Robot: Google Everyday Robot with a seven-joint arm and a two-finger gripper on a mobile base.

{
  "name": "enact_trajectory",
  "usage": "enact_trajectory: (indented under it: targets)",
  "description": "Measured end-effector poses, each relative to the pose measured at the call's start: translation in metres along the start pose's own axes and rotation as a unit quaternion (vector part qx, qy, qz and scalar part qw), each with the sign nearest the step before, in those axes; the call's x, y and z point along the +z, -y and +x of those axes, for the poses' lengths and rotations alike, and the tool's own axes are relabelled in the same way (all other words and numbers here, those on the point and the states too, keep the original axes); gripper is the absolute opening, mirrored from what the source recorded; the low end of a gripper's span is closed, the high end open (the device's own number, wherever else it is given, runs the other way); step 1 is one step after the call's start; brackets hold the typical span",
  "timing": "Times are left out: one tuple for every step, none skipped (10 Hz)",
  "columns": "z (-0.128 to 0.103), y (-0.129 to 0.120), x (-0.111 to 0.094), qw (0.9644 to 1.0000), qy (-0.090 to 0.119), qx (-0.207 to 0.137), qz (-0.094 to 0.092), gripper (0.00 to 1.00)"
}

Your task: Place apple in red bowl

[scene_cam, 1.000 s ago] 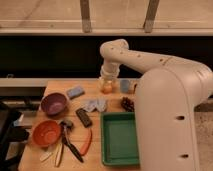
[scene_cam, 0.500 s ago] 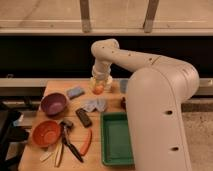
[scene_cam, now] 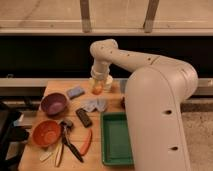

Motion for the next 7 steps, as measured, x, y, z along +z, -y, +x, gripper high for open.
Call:
enact_trajectory:
  targets:
    - [-0.001,-0.008,0.002,0.9999,-0.001,-0.013,-0.002,0.0]
    - [-0.001,-0.026,0.007,0.9993,-0.005,-0.035,-0.009,0.0]
    - [0.002,-0.052,0.013,0.9979,-0.008,-0.061,-0.016,0.0]
    - [0.007,-0.069,0.017,0.9966,-0.011,-0.078,-0.021,0.0]
    - [0.012,-0.088,0.02,0.9948,-0.014,-0.097,-0.027,0.0]
    - [0.016,-0.121,0.027,0.9904,-0.018,-0.132,-0.039,0.0]
    - [0.016,-0.141,0.031,0.9862,-0.022,-0.157,-0.047,0.0]
